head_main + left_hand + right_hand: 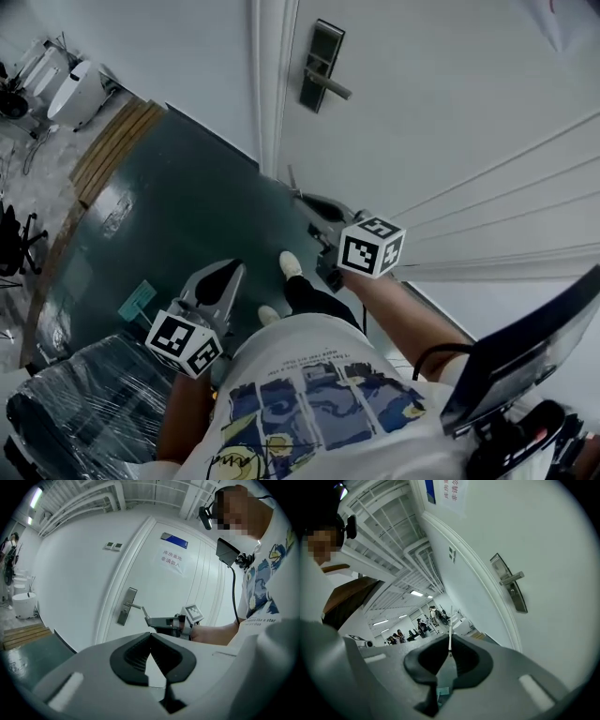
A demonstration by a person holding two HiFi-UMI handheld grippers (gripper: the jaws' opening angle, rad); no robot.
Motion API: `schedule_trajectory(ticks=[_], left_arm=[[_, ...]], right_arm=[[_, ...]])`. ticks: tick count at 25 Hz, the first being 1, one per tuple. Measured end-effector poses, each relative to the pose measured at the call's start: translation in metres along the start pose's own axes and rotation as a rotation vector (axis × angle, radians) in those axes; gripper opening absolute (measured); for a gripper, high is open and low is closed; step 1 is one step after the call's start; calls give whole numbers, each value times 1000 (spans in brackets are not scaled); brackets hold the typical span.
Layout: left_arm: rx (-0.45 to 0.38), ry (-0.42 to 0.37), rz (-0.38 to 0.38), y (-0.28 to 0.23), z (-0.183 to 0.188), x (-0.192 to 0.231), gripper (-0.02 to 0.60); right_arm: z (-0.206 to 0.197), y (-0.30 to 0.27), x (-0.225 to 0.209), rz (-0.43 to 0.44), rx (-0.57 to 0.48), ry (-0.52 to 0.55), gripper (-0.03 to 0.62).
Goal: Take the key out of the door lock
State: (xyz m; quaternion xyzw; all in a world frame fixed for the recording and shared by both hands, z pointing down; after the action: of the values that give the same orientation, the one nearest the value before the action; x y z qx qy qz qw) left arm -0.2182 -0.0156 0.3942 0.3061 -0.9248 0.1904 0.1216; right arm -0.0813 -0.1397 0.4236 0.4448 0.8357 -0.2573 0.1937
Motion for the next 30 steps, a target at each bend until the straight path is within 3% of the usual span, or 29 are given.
schedule_trajectory(ticks=[14,30], left_arm=[[12,-10,-38,0,-9,-4,5],[16,13,-11,11,-10,-1,5]], right_arm=[[-18,36,28,9,76,143,21],[-29,44,46,22,135,192,21]])
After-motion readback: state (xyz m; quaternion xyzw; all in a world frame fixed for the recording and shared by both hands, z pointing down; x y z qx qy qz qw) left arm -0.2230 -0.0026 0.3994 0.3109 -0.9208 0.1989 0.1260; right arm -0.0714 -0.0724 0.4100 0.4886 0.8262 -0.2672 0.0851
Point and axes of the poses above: the fingertips, and each gripper's own axes: y backward along the fingers, x to its left, z out of its top, the point moved 3 cm from there along y, backward along the fingers, and after that the axes turned 3 degrees about x, right-handed, at the moved point
